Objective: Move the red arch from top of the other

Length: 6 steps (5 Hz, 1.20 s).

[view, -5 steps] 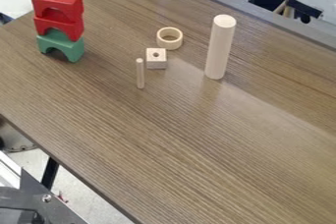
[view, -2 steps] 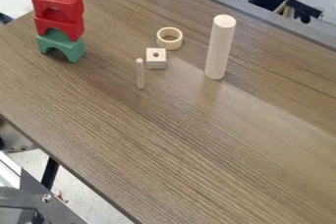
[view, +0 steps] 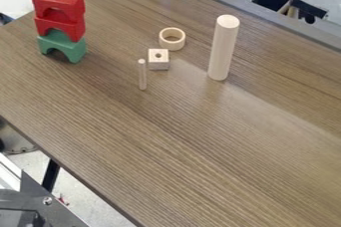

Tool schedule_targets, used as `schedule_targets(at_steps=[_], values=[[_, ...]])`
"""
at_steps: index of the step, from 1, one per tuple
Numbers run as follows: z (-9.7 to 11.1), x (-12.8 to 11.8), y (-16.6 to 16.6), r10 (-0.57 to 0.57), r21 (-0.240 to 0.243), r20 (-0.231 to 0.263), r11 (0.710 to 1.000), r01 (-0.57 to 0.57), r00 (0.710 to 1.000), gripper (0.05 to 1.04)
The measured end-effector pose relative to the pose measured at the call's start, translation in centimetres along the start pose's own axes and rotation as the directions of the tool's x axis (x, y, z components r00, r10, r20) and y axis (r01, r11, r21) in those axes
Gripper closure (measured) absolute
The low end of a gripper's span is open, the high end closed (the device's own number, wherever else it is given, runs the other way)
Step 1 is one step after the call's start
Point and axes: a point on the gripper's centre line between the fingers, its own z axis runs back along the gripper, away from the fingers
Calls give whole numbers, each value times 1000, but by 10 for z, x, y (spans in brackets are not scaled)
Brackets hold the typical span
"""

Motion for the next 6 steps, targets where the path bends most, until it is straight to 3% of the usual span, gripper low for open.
schedule_targets(at_steps=[3,5,6], values=[[-37,-5,8,61,33,8,998,-61,998,123],[-42,-3,9,102,32,2,994,-102,995,500],[-36,0,5,105,30,6,994,-105,994,500]])
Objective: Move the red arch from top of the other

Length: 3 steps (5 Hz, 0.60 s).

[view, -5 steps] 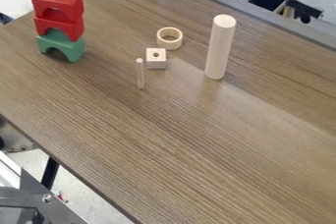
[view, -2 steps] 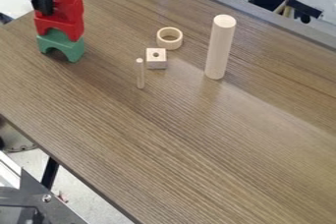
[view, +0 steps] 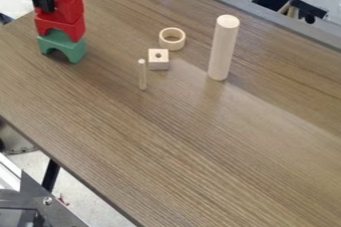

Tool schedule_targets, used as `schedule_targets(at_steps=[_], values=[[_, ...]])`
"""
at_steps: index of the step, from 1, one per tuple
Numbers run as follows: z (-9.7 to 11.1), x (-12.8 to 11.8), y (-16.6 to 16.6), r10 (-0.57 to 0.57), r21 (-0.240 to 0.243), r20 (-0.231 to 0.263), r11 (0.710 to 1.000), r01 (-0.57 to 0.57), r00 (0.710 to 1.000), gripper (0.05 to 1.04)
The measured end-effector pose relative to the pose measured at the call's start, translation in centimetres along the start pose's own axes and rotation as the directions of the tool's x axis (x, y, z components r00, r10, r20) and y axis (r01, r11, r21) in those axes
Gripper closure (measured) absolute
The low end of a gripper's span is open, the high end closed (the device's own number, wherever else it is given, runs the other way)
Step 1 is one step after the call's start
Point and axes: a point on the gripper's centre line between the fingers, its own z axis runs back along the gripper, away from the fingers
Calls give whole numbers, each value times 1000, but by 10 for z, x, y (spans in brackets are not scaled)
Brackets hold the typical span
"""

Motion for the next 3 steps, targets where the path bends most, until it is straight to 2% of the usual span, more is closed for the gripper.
schedule_targets(at_steps=[1,2,3], values=[[23,4,-24,3,-72,-11,997,-3,1000,500],[42,11,-54,-10,-131,11,991,11,1000,500],[27,-1,-79,-68,-130,6,989,68,998,500]])
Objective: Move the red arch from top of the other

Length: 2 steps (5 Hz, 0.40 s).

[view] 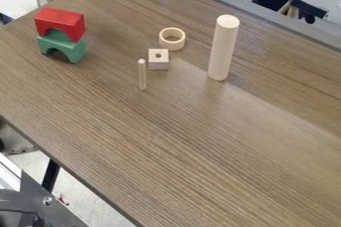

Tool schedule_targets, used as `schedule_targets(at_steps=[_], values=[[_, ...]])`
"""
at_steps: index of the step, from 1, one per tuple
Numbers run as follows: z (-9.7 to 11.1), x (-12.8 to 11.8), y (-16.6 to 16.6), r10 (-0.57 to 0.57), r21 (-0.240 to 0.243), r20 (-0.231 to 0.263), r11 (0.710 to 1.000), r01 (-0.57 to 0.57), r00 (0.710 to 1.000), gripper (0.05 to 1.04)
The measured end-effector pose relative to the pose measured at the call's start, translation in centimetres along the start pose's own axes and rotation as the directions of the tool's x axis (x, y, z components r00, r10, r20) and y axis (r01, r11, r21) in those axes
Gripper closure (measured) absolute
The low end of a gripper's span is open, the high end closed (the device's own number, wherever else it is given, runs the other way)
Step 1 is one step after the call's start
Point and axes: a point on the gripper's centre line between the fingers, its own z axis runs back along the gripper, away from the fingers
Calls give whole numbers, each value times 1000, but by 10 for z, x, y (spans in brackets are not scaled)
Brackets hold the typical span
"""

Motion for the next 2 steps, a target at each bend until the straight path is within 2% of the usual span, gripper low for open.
schedule_targets(at_steps=[1,2], values=[[-30,-4,-7,-62,34,-15,997,62,998,500],[-39,-20,-3,-107,47,-38,993,109,994,500]])
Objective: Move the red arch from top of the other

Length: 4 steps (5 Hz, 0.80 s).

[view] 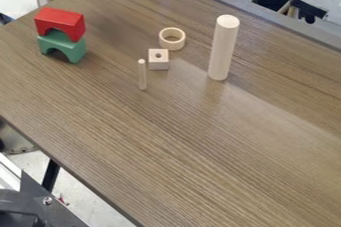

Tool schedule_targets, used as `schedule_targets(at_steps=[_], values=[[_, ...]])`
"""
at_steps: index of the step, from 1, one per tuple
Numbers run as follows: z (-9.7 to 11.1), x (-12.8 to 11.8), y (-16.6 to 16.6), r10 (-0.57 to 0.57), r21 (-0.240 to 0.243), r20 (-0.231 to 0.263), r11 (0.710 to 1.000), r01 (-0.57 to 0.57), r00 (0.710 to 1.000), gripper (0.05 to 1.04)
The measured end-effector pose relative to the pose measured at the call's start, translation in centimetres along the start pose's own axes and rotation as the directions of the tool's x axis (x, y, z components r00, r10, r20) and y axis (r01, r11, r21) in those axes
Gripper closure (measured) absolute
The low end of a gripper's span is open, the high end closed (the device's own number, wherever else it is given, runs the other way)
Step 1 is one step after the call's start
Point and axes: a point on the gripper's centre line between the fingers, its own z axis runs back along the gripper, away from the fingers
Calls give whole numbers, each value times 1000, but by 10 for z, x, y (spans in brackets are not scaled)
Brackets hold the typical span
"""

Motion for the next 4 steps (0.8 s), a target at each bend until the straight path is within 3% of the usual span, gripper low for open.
schedule_targets(at_steps=[1,2,3,4], values=[[30,-29,8,-51,-64,-11,997,50,999,500],[69,-55,18,-79,-159,-9,984,76,997,500],[88,-81,36,-116,-201,-21,973,110,993,500],[88,-119,58,-202,-205,-56,961,187,978,500]])
